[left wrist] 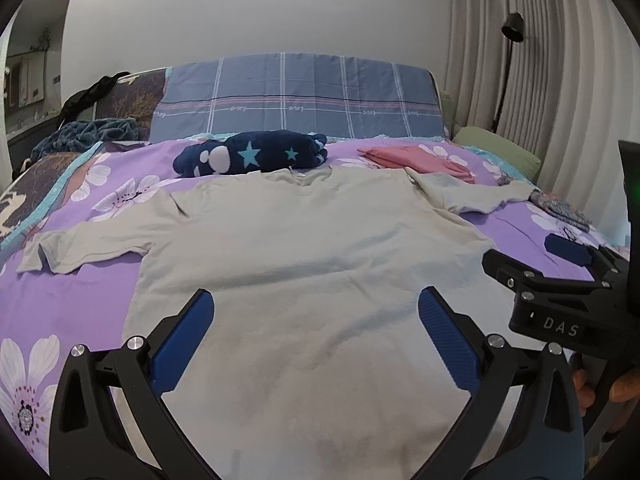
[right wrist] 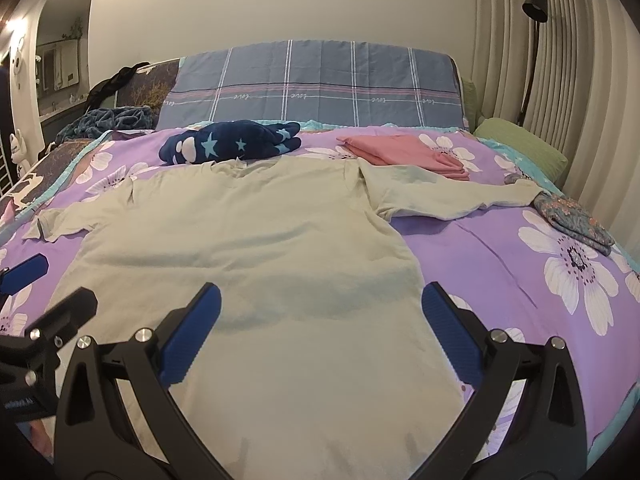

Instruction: Fold small clothes

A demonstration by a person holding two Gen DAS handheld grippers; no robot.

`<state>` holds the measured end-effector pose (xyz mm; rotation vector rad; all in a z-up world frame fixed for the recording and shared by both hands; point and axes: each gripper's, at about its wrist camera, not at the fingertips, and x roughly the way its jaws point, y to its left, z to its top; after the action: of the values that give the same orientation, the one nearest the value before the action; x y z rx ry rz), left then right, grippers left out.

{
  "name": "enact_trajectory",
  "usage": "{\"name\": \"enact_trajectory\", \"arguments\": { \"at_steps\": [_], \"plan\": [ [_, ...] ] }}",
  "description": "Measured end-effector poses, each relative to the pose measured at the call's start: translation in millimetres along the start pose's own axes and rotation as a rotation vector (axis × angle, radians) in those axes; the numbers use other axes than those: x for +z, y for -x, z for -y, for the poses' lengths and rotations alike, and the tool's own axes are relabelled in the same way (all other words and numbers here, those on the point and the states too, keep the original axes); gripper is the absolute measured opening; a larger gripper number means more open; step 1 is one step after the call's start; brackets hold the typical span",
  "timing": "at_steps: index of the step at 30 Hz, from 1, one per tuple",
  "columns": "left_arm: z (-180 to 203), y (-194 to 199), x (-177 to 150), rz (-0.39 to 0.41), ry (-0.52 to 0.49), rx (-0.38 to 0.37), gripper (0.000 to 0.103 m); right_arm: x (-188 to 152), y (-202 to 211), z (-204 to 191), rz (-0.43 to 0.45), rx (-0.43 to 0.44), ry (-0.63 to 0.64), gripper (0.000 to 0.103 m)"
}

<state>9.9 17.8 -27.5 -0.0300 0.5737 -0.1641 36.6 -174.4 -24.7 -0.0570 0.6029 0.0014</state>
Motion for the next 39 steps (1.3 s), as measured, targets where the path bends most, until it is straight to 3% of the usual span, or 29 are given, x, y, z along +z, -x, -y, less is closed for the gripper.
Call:
{"name": "enact_trajectory", "arguments": {
  "at_steps": [6, 12, 22, 24, 27, 30, 34, 39],
  "plan": [
    [-13, -11, 1, -0.005, -0.001, 0.024, 0.102, 3, -10, -8, -0.009, -0.008, 0.027, 0.101],
    [-30, -23, 1, -0.023, 0.019, -0.015, 0.102, 8, -24, -19, -0.025, -0.014, 0.065, 0.101],
    [-98, -52, 1, -0.111, 0.165, -0.062, 0.102, 19, -54, -16, -0.066, 0.034, 0.078, 0.101],
    [-120, -56, 1, -0.124, 0.21, -0.066, 0.096, 23, -61, -13, -0.08, 0.037, 0.069, 0.101],
    [-166, -65, 2, -0.144, 0.312, -0.065, 0.081, 26, -72, -16, -0.098, 0.015, 0.077, 0.101],
    [-232, -71, 5, -0.14, 0.446, 0.031, 0.074, 28, -80, -24, -0.112, 0.014, 0.103, 0.101],
    [-316, -74, -4, -0.128, 0.684, 0.083, 0.074, 30, -88, -33, -0.116, 0.018, 0.139, 0.101],
    [-393, -86, -16, -0.077, 0.923, 0.07, 0.074, 35, -105, -37, -0.16, 0.023, 0.122, 0.101]
  ]
}}
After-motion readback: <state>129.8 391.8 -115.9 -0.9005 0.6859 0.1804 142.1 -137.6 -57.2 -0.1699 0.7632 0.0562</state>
